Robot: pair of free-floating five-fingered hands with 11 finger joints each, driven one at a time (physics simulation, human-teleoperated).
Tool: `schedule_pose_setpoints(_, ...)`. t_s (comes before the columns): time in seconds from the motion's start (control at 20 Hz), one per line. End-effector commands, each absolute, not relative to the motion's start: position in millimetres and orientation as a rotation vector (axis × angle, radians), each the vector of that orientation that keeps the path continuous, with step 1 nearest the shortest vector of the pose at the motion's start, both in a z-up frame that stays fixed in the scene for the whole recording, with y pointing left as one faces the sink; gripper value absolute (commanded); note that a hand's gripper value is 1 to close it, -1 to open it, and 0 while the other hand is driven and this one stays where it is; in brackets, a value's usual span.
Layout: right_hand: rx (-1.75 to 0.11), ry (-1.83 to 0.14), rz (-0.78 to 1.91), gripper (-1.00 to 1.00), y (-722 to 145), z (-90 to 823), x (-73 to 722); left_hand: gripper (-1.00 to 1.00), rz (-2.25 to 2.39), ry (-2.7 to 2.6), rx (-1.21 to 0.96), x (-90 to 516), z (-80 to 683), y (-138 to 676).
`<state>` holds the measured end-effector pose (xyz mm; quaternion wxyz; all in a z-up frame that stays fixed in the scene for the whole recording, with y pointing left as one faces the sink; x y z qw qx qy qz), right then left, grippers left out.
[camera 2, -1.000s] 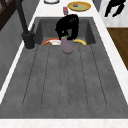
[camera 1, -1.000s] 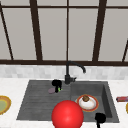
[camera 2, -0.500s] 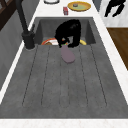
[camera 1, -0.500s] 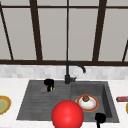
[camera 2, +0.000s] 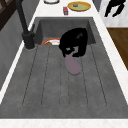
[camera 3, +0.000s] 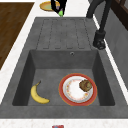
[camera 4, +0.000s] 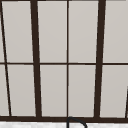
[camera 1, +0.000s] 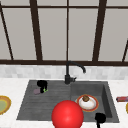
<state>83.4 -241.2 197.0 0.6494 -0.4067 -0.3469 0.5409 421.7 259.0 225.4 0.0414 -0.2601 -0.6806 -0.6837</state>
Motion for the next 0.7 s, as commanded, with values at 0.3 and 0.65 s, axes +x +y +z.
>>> schedule_pose_setpoints(0.3,-0.924,-0.788,1.229,0.00,-241,197,83,1.00,-2.015,-2.005,-0.788,419,229,307)
schedule_pose_setpoints(0.65,-0.924,-0.788,1.229,0.00,-241,197,83,1.00,-2.049,-2.016,-0.751,414,222,341)
